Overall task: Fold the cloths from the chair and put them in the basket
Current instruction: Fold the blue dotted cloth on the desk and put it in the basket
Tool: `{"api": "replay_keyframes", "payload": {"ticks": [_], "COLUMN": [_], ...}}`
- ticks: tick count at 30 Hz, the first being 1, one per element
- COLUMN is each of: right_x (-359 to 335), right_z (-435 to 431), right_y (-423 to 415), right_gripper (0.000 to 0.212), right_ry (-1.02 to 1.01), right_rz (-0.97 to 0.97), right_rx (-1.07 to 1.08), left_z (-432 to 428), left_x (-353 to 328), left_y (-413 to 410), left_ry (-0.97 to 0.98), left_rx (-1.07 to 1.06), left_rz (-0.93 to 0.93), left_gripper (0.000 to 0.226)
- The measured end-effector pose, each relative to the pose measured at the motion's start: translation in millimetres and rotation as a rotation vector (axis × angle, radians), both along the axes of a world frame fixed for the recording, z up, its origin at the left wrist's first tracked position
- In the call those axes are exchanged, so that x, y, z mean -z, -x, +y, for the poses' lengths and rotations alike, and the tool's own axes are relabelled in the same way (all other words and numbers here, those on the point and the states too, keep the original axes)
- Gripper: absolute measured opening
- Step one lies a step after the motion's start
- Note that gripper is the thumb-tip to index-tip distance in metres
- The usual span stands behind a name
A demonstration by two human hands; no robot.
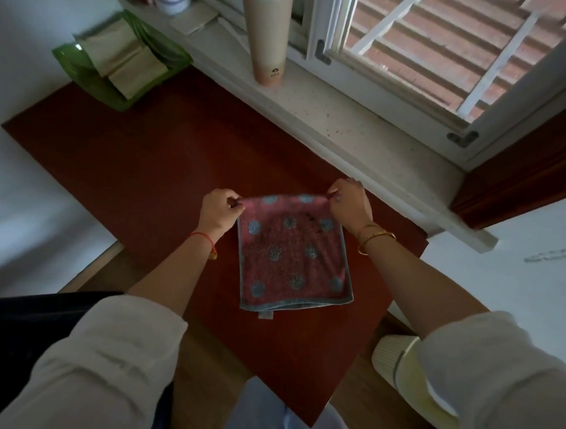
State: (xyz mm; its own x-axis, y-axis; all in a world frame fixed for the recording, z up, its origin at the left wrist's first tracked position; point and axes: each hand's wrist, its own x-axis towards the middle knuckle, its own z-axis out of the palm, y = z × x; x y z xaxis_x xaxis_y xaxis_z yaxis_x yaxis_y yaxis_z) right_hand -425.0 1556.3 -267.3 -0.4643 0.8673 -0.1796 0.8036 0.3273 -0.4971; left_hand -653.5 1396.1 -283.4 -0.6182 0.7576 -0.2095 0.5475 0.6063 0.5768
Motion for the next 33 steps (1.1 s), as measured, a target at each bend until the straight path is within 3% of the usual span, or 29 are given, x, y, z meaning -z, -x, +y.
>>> {"api": "replay_keyframes", "payload": {"ticks": [9, 15, 20, 33], "right_x": [-32.3, -36.7, -13.6, 23.1], "right_z": [-9.1, -38.5, -85.0, -140.7], "right_y": [-14.2, -43.3, -94.1, -140.4], "right_gripper": [0.022, 0.019, 0.016, 0.014], "right_ry": [-0.042, -0.096, -0.065, -0.023], "right_rz": [0.198, 0.286, 0.205, 0.030], "right_rx": [0.054, 0.033, -0.064, -0.202], "left_z": [-20.5, -63.0, -116.3, -169.6], "left_x": [-58.7, -60.7, -39.1, -1.4], "left_y": [9.9, -15.3, -49.0, -111.1], "left_ry": [-0.163, -0.236, -0.156, -0.003], "left_rx": [0.040, 0.036, 0.080, -0.010], "left_rz": [-0.014, -0.074, -0.177, -0.140], "left_gripper": [0.015, 0.012, 0.011, 0.026]}}
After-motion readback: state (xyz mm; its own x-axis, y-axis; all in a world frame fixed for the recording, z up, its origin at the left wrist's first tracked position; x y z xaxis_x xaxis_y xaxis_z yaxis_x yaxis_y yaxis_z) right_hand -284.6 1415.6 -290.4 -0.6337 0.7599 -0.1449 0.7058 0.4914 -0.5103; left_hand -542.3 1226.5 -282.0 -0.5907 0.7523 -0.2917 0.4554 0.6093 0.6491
